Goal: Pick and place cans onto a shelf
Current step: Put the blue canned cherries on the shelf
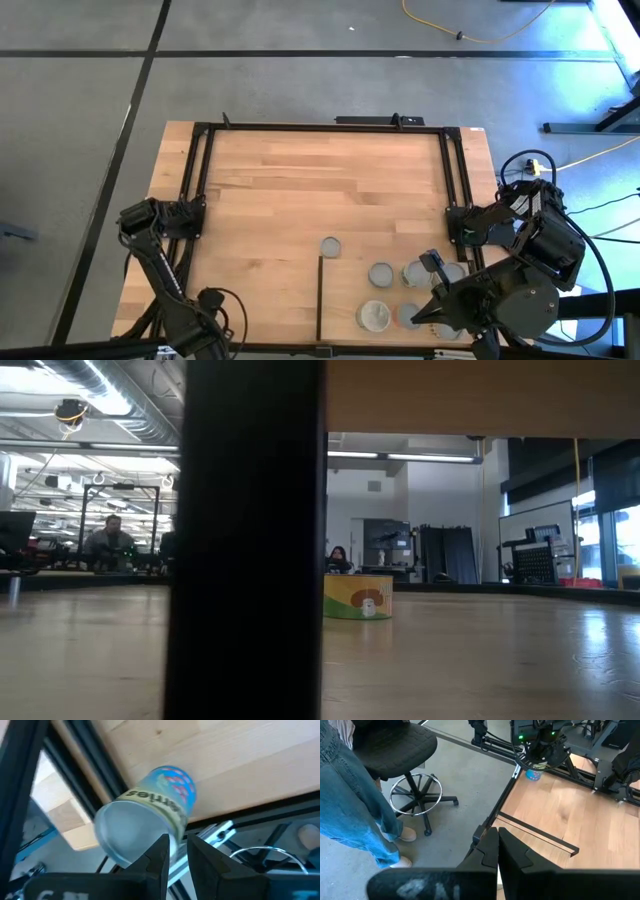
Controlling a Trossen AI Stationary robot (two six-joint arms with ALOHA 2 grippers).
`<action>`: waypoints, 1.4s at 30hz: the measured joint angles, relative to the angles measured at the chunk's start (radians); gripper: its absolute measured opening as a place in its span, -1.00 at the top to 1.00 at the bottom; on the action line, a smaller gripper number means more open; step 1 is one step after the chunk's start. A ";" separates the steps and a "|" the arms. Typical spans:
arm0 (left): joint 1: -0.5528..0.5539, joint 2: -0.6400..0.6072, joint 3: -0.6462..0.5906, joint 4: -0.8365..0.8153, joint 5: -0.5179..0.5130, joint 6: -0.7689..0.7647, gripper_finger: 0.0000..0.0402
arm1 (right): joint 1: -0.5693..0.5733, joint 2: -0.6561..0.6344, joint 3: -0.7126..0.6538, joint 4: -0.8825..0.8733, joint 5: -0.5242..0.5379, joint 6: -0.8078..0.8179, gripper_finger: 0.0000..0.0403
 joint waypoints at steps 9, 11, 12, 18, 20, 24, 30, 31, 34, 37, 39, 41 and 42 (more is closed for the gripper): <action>-0.001 0.000 -0.002 0.005 -0.016 -0.026 0.70 | 0.000 0.000 0.000 0.000 0.000 0.001 0.98; -0.005 0.000 -0.018 0.014 -0.017 -0.041 0.70 | -0.005 0.000 0.000 0.000 0.000 0.000 0.98; -0.006 -0.001 -0.027 0.024 -0.015 -0.042 0.70 | -0.006 0.000 0.000 0.000 -0.001 0.001 0.98; -0.006 -0.005 -0.053 0.064 -0.004 -0.019 0.70 | -0.007 0.000 0.000 0.000 0.000 0.000 0.98; -0.006 -0.005 -0.053 0.064 -0.005 0.007 0.70 | -0.007 0.000 0.000 0.000 0.000 0.000 0.98; -0.005 -0.004 -0.053 0.063 -0.004 0.011 0.70 | -0.007 0.000 0.000 0.000 0.000 0.004 0.98; -0.008 -0.003 -0.054 0.056 0.008 0.013 0.73 | -0.007 0.000 0.000 0.000 0.000 0.001 0.98; -0.008 -0.002 -0.055 0.052 0.011 0.023 0.75 | -0.007 0.000 0.000 0.000 0.000 0.001 0.98; -0.008 -0.002 -0.055 0.043 0.016 0.075 0.88 | -0.007 0.000 0.000 0.000 0.000 0.000 0.98; -0.009 -0.002 -0.055 0.030 0.023 0.116 0.97 | -0.007 0.000 0.000 0.000 0.000 0.000 0.98; -0.009 -0.002 -0.055 0.026 0.023 0.144 0.98 | -0.007 0.000 0.000 0.000 0.000 0.000 0.98; -0.004 -0.003 -0.056 0.025 0.024 0.178 0.99 | -0.007 0.000 0.000 0.000 0.000 0.000 0.98; -0.001 -0.003 -0.056 0.025 0.023 0.201 0.99 | -0.007 0.000 0.000 0.000 0.000 0.000 0.98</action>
